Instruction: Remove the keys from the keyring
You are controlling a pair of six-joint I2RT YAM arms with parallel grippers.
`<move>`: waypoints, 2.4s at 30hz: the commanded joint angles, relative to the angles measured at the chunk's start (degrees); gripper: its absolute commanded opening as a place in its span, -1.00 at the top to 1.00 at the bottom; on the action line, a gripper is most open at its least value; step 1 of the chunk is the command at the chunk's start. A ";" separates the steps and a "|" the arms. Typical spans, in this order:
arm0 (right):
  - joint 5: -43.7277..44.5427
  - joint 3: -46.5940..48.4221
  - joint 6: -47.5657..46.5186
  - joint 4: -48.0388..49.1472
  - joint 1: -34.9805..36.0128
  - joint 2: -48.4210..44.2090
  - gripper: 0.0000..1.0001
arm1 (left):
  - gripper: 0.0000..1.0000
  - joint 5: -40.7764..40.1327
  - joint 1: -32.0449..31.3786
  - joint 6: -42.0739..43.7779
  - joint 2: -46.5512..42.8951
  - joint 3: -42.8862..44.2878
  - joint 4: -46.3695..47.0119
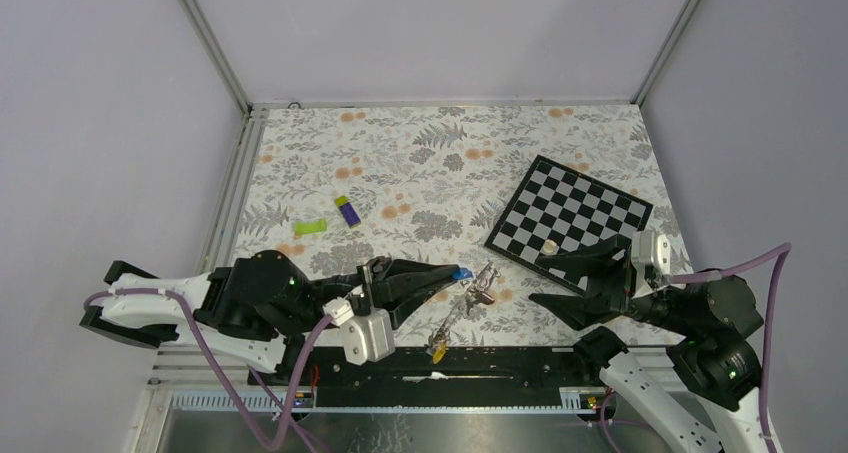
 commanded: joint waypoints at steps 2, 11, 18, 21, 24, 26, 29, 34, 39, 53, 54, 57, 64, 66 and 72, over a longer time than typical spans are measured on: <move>-0.83 3.22 0.00 2.02 0.11 0.95 -0.27 | 1.00 3.79 -0.29 -1.05 -0.61 3.53 2.08; -4.49 5.69 4.47 5.92 0.14 2.98 -0.27 | 1.00 5.26 -0.21 -1.24 0.89 3.95 0.52; -6.70 7.26 5.27 6.85 0.16 4.58 -0.28 | 1.00 5.44 -0.27 -1.25 1.80 4.35 0.17; -6.09 7.23 4.12 6.11 0.15 4.70 -0.28 | 1.00 5.75 -0.24 -1.24 1.69 4.31 0.18; -6.68 6.73 4.38 6.40 0.12 4.70 -0.28 | 1.00 6.55 -0.27 -1.20 1.71 4.44 -0.09; -7.74 6.29 5.05 7.31 0.12 4.81 -0.28 | 1.00 7.34 -0.28 -1.16 1.75 4.44 -0.44; -11.20 5.82 5.84 8.20 0.09 5.18 -0.26 | 1.00 8.20 -0.29 -0.67 1.96 4.39 -1.40; -15.56 5.92 6.08 7.48 0.17 6.31 -0.24 | 1.00 11.32 -0.29 1.95 1.19 2.61 -1.70; -15.66 5.97 4.36 4.60 0.14 6.69 -0.24 | 1.00 12.20 -0.29 2.72 0.82 1.81 -1.32; -6.28 -2.38 0.81 -0.94 0.14 3.35 -0.24 | 1.00 11.94 -0.29 3.29 0.26 1.47 -0.31; -6.68 -3.92 2.46 1.45 0.13 2.53 -0.25 | 1.00 11.94 -0.29 3.20 0.30 1.53 -0.27; -8.33 -8.28 8.51 8.85 0.16 1.07 -0.25 | 1.00 11.72 -0.24 3.24 0.41 1.46 0.07; -8.74 -15.16 20.17 23.50 0.16 -0.45 -0.30 | 1.00 11.26 -0.29 3.62 0.62 1.03 0.95; -9.14 -16.48 22.46 25.97 0.21 -0.40 -0.32 | 1.00 11.08 -0.29 3.72 0.62 0.91 1.29; -9.85 -17.45 24.21 27.47 0.12 -1.53 -0.40 | 1.00 10.71 -0.28 3.83 0.70 0.47 2.14</move>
